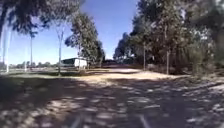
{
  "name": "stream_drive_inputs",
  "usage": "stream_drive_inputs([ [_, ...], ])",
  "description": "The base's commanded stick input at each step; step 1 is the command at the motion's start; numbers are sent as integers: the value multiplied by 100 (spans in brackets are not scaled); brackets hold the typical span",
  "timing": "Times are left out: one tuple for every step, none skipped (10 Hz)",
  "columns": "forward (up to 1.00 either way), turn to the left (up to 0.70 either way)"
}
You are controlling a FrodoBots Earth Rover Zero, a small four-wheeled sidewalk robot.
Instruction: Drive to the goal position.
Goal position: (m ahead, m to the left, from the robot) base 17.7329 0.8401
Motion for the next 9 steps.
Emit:
stream_drive_inputs([
  [100,0],
  [100,-6],
  [100,-13],
  [100,-38],
  [100,-23],
  [100,-9],
  [100,0],
  [100,0],
  [100,0],
])
